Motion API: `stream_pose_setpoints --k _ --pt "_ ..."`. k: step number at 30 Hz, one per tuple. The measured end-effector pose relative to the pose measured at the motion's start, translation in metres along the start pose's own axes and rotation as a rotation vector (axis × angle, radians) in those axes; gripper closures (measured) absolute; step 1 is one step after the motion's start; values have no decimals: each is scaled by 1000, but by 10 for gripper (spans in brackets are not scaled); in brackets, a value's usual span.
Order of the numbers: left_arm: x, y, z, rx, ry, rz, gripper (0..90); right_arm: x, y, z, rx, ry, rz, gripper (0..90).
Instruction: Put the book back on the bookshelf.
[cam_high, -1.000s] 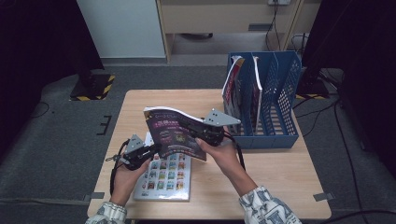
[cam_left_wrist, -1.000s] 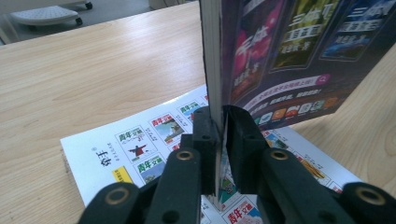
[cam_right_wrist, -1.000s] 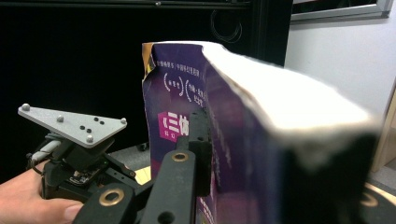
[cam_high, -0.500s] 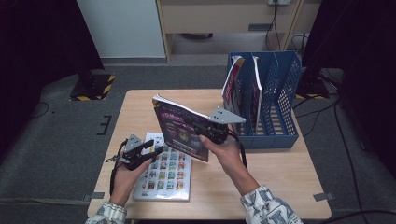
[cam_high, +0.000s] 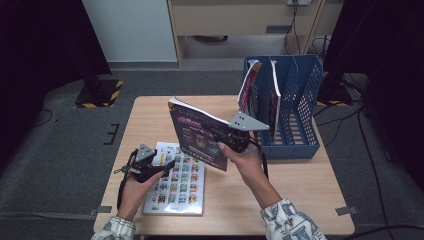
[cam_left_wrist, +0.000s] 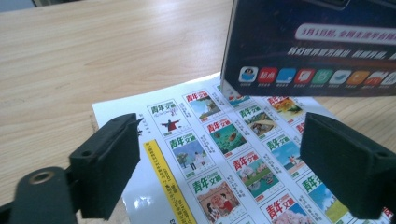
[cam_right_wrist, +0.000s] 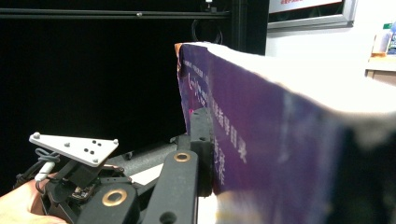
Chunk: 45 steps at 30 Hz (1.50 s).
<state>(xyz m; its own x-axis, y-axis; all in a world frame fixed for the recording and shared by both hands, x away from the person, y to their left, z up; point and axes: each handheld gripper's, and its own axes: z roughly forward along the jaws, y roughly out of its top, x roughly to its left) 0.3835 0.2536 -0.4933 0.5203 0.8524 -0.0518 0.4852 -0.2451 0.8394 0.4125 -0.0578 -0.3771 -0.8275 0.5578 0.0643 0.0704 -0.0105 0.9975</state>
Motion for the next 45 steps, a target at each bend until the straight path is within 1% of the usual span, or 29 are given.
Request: stream_pose_setpoints --k 1,2,3,6,14,20,24,28,30,38,39,40,41,45 --pt "0 0 1 8 -2 -3 105 0 0 -1 0 -2 2 841" --pt "0 -1 2 15 5 -7 75 -1 1 -2 -2 -5 4 841" --pt "0 -1 2 15 5 -7 62 -1 2 -3 -4 -9 3 841" --pt "1 -2 3 31 8 -8 61 -1 5 -7 -2 -13 -3 841" --pt "3 -3 4 33 18 -8 62 -2 8 -15 0 -19 -8 841" --pt "3 -4 4 39 22 -1 62 0 10 -23 4 -19 -17 841" --pt "3 -4 4 36 28 -1 62 0 10 -31 16 -17 -29 841" --pt "3 -4 4 38 32 3 62 -2 10 -43 21 -20 -26 842" --pt "3 -4 4 39 32 4 62 -3 9 -46 23 -21 -27 842" --pt "4 -4 4 44 34 11 62 -6 9 -66 35 -37 -27 841" --pt "4 -4 4 44 34 11 62 -6 9 -66 35 -37 -27 841" --pt "4 -4 4 42 34 7 62 -7 8 -71 41 -41 -30 842" --pt "4 -4 4 42 34 7 62 -7 8 -71 41 -41 -30 842" --pt "4 -4 4 41 34 8 61 -10 6 -81 48 -56 -30 841"
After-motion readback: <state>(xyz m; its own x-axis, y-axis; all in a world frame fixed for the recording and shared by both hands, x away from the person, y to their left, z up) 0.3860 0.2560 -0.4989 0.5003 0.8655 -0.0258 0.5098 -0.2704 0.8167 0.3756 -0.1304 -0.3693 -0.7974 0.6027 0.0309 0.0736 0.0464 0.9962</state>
